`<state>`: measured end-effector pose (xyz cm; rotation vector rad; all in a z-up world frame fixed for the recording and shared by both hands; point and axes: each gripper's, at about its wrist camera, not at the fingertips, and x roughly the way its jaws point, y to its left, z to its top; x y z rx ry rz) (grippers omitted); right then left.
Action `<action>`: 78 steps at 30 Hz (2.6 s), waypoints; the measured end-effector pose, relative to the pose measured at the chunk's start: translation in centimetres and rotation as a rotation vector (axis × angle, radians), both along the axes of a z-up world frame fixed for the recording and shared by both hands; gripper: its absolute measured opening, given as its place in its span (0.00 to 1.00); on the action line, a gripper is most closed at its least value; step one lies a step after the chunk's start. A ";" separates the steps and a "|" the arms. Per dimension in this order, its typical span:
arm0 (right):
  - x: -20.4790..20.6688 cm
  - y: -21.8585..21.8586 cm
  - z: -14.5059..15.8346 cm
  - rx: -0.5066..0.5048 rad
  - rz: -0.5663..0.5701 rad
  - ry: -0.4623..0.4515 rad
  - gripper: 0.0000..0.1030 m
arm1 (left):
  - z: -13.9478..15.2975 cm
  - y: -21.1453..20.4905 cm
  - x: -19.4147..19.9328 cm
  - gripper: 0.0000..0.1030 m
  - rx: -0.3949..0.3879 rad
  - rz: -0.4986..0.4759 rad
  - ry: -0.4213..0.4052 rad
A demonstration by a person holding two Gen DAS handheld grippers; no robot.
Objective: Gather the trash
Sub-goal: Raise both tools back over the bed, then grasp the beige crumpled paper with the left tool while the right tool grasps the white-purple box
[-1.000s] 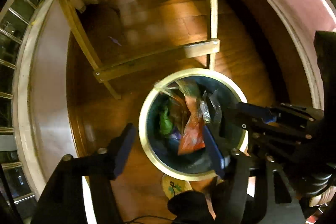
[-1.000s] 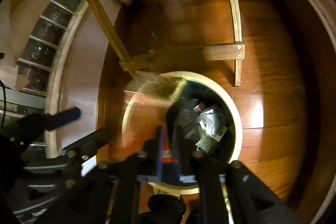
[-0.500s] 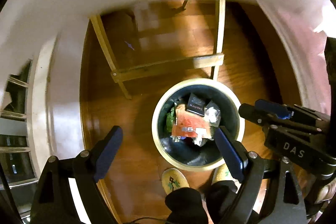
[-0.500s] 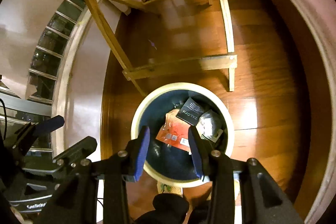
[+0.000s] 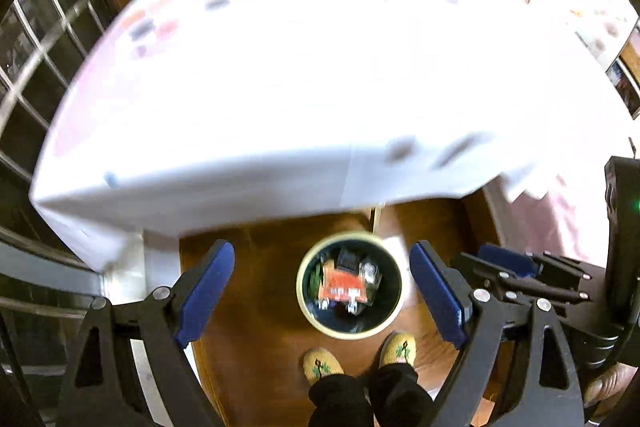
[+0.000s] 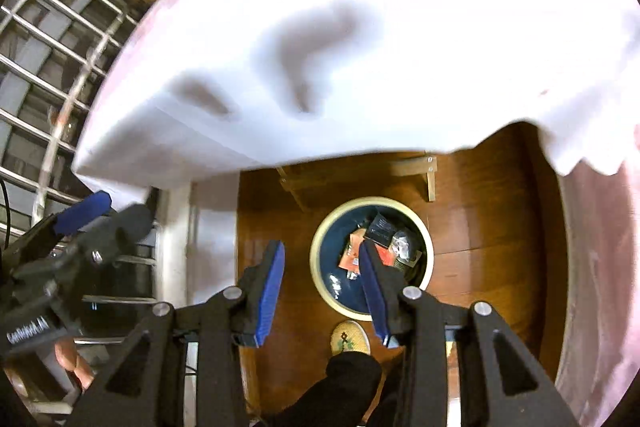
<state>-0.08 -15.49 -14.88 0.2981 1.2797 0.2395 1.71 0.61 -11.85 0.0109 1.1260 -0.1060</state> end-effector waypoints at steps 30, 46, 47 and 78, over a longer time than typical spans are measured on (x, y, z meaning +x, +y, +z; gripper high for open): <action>13.4 1.9 20.7 -0.052 0.082 -0.400 0.44 | 17.6 4.2 13.5 0.86 -0.034 0.058 -0.183; 40.9 -2.2 15.6 -0.046 0.382 -0.351 0.47 | 11.2 2.7 36.1 0.86 -0.021 0.325 0.015; 42.2 -2.2 15.1 -0.052 0.398 -0.349 0.52 | 10.6 2.6 37.1 0.86 -0.019 0.332 0.028; 54.9 -0.5 4.5 -0.104 0.608 -0.297 0.36 | -1.9 3.4 51.8 0.69 -0.033 0.611 0.179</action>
